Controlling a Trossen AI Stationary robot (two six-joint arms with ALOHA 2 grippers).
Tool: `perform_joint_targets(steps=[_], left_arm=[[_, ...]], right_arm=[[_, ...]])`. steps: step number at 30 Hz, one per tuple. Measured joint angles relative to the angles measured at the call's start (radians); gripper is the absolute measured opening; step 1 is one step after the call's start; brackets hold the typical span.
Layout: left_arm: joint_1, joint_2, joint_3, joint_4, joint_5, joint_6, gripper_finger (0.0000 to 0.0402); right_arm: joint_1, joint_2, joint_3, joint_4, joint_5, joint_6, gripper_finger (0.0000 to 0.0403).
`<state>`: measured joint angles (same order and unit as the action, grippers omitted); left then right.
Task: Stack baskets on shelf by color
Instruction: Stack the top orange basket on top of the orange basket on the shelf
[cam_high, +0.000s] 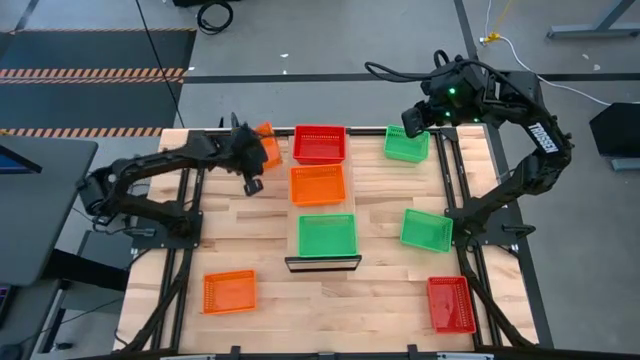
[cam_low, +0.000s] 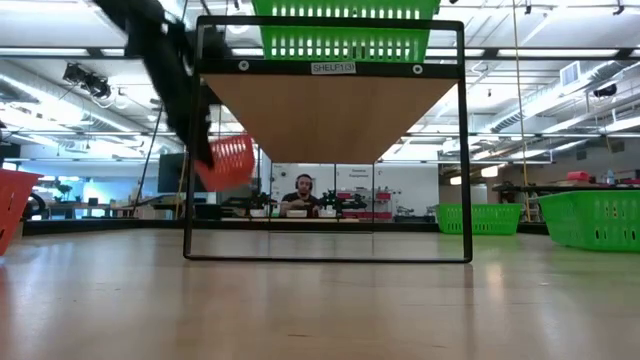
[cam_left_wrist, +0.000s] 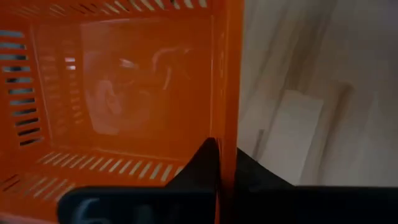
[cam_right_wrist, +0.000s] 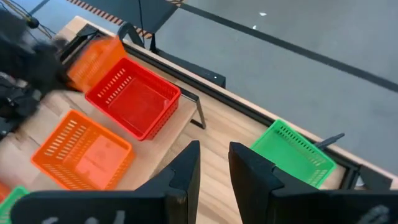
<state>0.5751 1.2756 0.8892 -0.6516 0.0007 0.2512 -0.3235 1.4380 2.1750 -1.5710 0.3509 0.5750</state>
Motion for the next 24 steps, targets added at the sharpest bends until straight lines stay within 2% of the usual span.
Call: perform_joint_targets(steps=[8,13,17,21,24], left_arm=[[-0.008,-0.034,0.306,-0.355,-0.041,0.016,0.0003],[-0.067,-0.034,0.475,-0.411,-0.04,0.13,0.0003],[-0.139,-0.034,0.567,-0.403,0.035,0.36,0.0004],[-0.211,-0.034,0.597,-0.399,0.112,0.629,0.0004],[-0.256,-0.032,0.597,-0.394,0.117,0.702,0.0005]], right_arm=[[-0.029,0.0,0.0,0.0,0.001,-0.094,0.009],[-0.05,0.0,0.0,0.0,0.001,-0.158,0.009],[-0.068,0.0,0.0,0.0,0.001,-0.177,0.009],[-0.077,0.0,0.0,0.0,-0.001,-0.186,0.009],[-0.078,0.0,0.0,0.002,-0.001,-0.184,0.009]])
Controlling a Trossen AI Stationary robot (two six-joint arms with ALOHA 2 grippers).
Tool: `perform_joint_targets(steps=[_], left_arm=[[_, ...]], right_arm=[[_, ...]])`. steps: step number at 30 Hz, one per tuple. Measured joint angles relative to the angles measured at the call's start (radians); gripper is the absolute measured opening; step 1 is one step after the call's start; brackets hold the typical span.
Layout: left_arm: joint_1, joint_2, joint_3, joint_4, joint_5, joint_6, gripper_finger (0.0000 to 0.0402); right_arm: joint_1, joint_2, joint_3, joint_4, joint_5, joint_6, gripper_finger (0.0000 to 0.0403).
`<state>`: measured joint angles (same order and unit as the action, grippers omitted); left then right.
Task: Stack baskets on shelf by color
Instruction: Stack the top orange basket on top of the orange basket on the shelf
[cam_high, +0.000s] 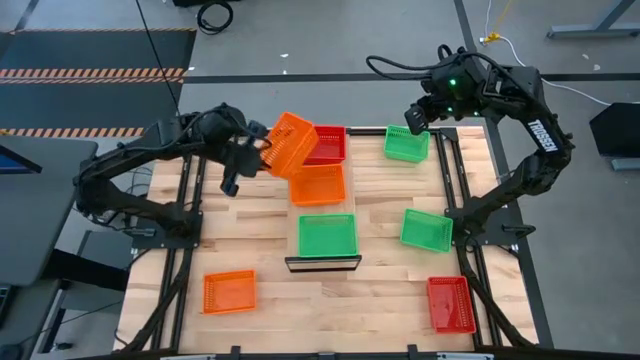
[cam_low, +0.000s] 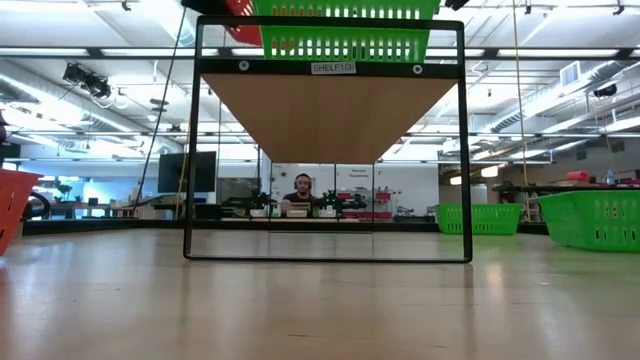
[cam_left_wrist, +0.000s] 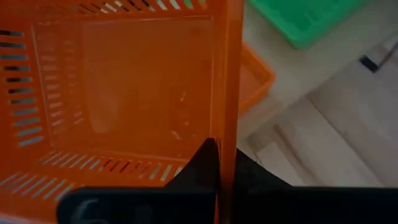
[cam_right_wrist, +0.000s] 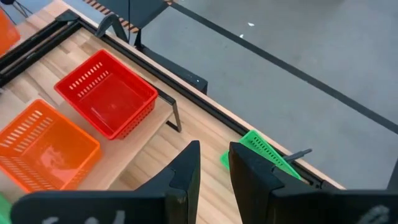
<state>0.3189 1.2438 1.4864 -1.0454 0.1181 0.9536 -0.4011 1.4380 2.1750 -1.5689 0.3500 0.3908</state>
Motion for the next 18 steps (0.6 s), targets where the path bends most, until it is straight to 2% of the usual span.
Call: perform_joint_targets(steps=[4,10,14,18], left_arm=[[-0.046,0.018,0.0,0.013,-0.003,0.094,0.0005],[-0.06,0.071,0.0,0.063,-0.028,0.267,0.0005],[-0.06,0.11,0.004,0.103,-0.038,0.325,0.0004],[-0.06,0.164,0.038,0.043,-0.038,0.384,0.0003]], right_arm=[[0.0,0.0,0.0,0.034,-0.017,0.032,0.009],[0.025,0.006,0.0,0.141,-0.195,0.094,0.009],[0.069,0.014,0.0,0.123,-0.2,0.144,0.009],[0.116,0.023,0.0,0.117,-0.22,0.19,0.009]])
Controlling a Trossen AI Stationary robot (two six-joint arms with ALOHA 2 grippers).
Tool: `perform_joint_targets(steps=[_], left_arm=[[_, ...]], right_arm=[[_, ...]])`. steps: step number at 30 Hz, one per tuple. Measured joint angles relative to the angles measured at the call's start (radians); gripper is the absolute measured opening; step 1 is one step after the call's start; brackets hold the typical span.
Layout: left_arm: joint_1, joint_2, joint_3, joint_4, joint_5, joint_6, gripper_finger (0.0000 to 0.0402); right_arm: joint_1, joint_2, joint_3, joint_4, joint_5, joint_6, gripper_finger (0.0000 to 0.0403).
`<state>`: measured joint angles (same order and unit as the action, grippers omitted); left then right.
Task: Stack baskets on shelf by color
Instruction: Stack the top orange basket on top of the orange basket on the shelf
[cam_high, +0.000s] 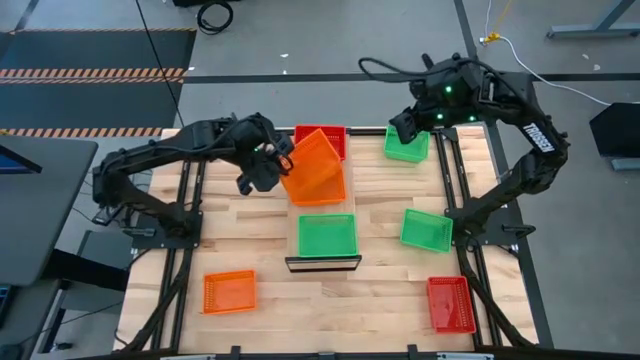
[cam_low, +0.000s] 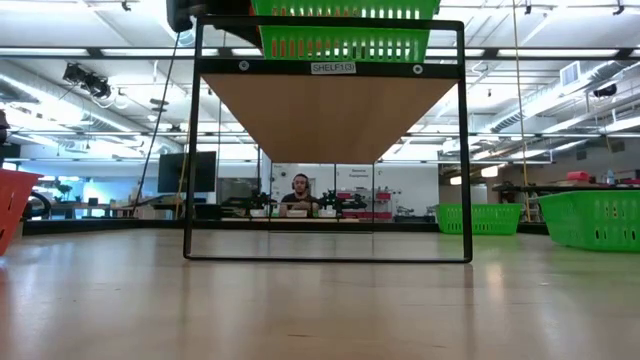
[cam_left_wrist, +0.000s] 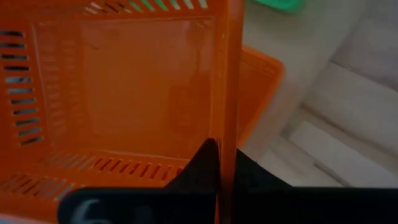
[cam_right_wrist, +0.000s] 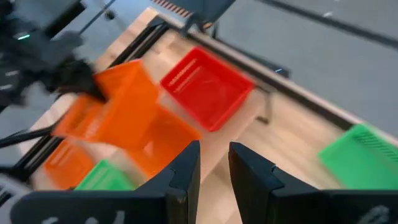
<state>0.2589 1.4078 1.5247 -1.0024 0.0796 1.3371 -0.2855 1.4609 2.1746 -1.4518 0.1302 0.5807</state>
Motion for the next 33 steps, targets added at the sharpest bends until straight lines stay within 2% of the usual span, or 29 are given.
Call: perform_joint_targets(steps=[7,11,16,21,25,29,33], left_arm=[[0.0,0.063,0.041,-0.02,-0.02,0.087,0.0002],[0.0,0.066,0.052,-0.003,-0.036,0.089,0.0004],[0.0,0.066,0.052,-0.037,-0.056,0.088,0.0004],[0.001,0.066,0.052,-0.056,-0.069,0.084,0.0005],[-0.001,0.066,0.052,-0.038,-0.086,0.081,0.0005],[-0.008,0.066,0.052,-0.009,-0.087,0.061,0.0005],[-0.022,0.064,0.053,0.005,-0.088,0.054,0.0004]], right_arm=[[0.072,0.063,0.0,0.085,-0.011,0.093,0.009],[0.088,0.145,0.0,0.134,-0.067,0.123,0.0092],[0.082,0.224,0.0,0.199,-0.13,0.15,0.0123],[0.061,0.239,0.0,0.256,-0.173,0.15,0.0174],[0.055,0.257,0.0,0.233,-0.185,0.15,0.0204],[0.055,0.28,0.0,0.246,-0.184,0.135,0.0216],[0.054,0.314,0.0,0.236,-0.176,0.129,0.0211]])
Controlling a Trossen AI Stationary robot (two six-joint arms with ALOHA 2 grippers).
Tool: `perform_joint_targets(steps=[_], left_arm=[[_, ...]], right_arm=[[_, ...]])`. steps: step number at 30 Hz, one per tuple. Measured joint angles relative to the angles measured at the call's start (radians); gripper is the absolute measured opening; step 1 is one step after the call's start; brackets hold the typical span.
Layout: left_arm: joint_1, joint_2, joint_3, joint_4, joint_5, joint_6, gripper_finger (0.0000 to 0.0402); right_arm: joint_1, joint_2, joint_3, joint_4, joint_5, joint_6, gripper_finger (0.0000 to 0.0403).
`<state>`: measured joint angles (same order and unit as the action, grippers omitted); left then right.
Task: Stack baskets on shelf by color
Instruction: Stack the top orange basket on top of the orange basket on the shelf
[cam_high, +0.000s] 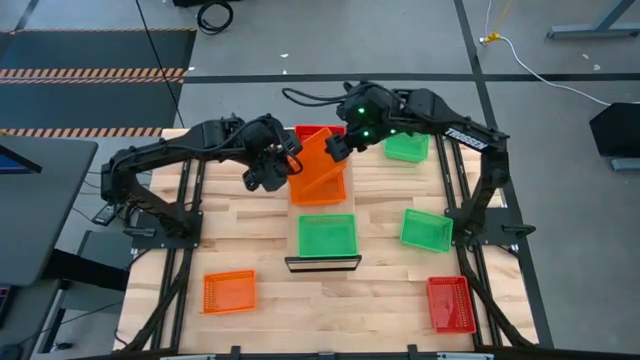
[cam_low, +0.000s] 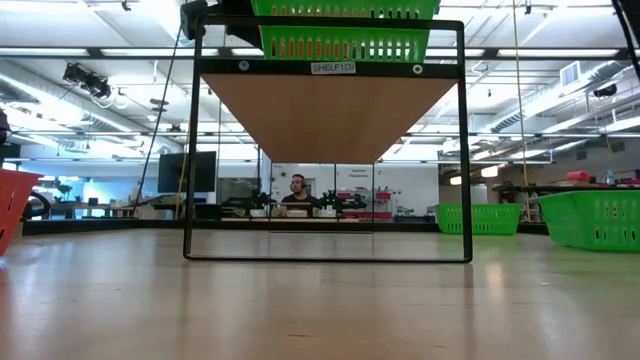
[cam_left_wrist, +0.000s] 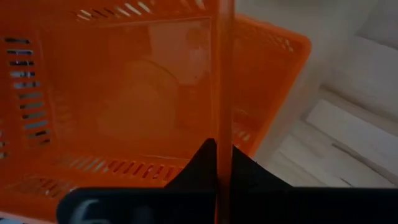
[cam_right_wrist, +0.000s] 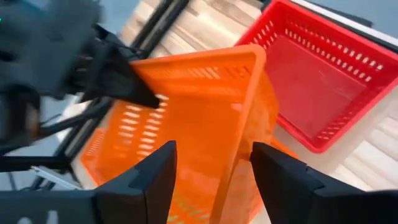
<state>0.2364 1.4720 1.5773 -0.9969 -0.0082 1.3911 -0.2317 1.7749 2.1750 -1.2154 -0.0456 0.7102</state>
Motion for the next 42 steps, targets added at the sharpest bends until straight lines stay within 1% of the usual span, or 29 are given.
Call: perform_joint_targets(steps=[5,8,11,15,18,19,22,25,28,32,37,39,42], left_arm=[[-0.016,-0.001,0.029,0.008,0.001,-0.026,0.0005],[-0.017,-0.001,0.055,-0.012,0.0,-0.038,0.0006],[-0.017,-0.001,0.077,-0.01,0.001,-0.049,0.0006],[-0.017,-0.001,0.105,-0.022,0.0,-0.075,0.0013],[-0.018,-0.001,0.133,-0.019,-0.011,-0.199,0.0034],[-0.018,-0.001,0.143,-0.018,-0.02,-0.252,0.0043],[-0.018,-0.001,0.184,-0.023,-0.037,-0.369,0.0072],[-0.019,0.0,0.239,-0.046,-0.054,-0.414,0.0104],[-0.017,0.0,0.288,-0.065,-0.078,-0.464,0.0135],[-0.012,-0.004,0.343,-0.113,-0.112,-0.526,0.0168],[-0.012,-0.004,0.391,-0.221,-0.106,-0.574,0.0187],[-0.013,-0.013,0.392,-0.241,-0.105,-0.586,0.0189],[-0.012,-0.027,0.394,-0.235,-0.132,-0.641,0.0185]], right_arm=[[-0.008,0.008,0.0,-0.022,0.019,-0.006,0.0193],[-0.011,0.004,0.0,-0.02,0.049,-0.007,0.017],[-0.016,-0.004,0.001,-0.018,0.058,-0.02,0.0133],[-0.021,0.0,0.0,-0.022,0.06,-0.028,0.0067],[-0.021,-0.001,0.0,-0.03,0.065,-0.034,0.0017],[-0.021,-0.001,0.0,-0.037,0.065,-0.033,0.001],[-0.022,-0.002,0.0,-0.067,0.061,-0.006,0.0015],[-0.021,-0.002,0.002,-0.086,0.049,0.025,0.0017],[-0.015,-0.002,0.002,-0.084,0.049,0.091,0.0007],[0.003,-0.002,-0.001,-0.117,0.086,0.16,0.0007],[0.026,-0.005,-0.002,-0.167,0.146,0.226,0.0004],[0.037,-0.01,-0.001,-0.168,0.168,0.267,0.0004],[0.064,-0.011,-0.001,-0.167,0.214,0.344,0.0004]])
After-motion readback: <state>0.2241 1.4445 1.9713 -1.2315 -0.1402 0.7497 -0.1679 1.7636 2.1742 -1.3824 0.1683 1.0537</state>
